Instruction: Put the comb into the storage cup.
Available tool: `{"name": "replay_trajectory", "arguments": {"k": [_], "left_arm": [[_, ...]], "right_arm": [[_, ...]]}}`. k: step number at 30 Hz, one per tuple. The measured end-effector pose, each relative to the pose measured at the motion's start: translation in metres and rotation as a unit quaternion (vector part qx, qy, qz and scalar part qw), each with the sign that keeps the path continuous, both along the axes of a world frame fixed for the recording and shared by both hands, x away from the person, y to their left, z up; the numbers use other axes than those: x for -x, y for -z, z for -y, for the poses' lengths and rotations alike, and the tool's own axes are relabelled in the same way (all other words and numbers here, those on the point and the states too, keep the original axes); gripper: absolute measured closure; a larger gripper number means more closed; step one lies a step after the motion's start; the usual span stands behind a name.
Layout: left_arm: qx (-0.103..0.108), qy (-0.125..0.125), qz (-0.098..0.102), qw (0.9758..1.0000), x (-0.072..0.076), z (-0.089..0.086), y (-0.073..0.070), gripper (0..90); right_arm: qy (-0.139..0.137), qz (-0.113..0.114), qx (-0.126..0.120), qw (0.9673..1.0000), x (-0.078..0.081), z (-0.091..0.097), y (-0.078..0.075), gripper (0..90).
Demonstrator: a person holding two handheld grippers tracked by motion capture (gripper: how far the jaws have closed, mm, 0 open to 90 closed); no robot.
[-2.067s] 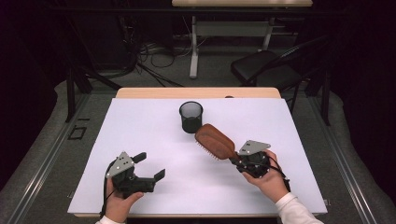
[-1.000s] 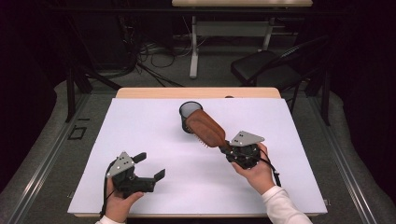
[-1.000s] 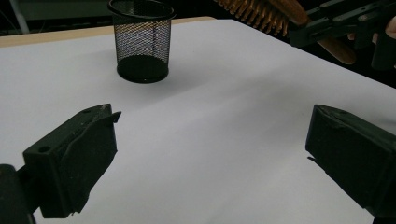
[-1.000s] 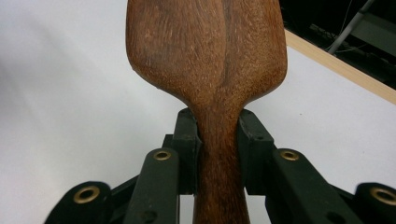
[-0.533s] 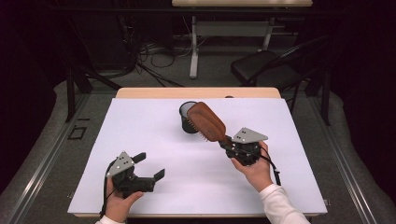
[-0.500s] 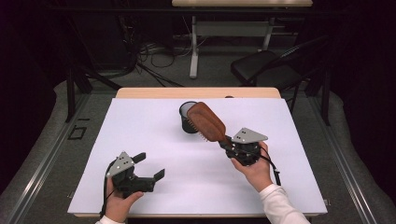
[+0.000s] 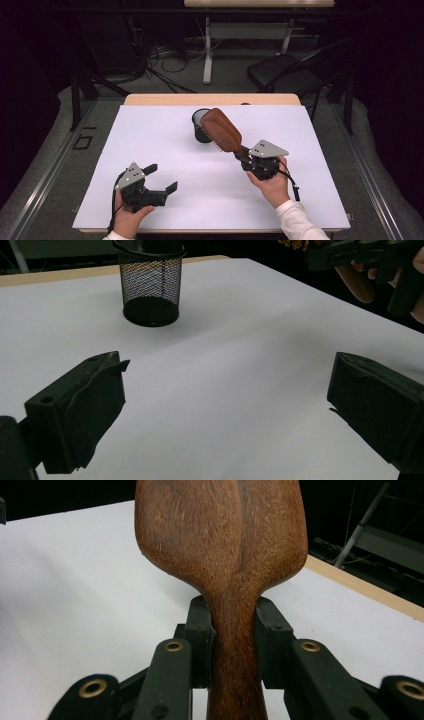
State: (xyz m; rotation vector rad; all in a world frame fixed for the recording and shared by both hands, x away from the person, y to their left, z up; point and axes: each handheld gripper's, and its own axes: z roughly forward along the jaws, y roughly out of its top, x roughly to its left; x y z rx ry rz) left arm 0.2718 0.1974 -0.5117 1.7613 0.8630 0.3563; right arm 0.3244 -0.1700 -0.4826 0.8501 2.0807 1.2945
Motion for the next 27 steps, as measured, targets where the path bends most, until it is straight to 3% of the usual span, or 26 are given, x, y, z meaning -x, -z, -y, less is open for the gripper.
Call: {"name": "replay_trajectory", "arguments": {"k": [14,27], "left_arm": [[0.021,-0.004,-0.009,0.9997,-0.008,0.003,-0.013,1.8],[0.071,-0.011,-0.047,0.9963,-0.034,0.001,-0.035,1.8]], "right_arm": [[0.001,0.006,-0.01,0.9999,0.001,0.001,0.0,72.0],[0.002,0.007,-0.019,0.9998,0.003,0.002,-0.002,72.0]]}}
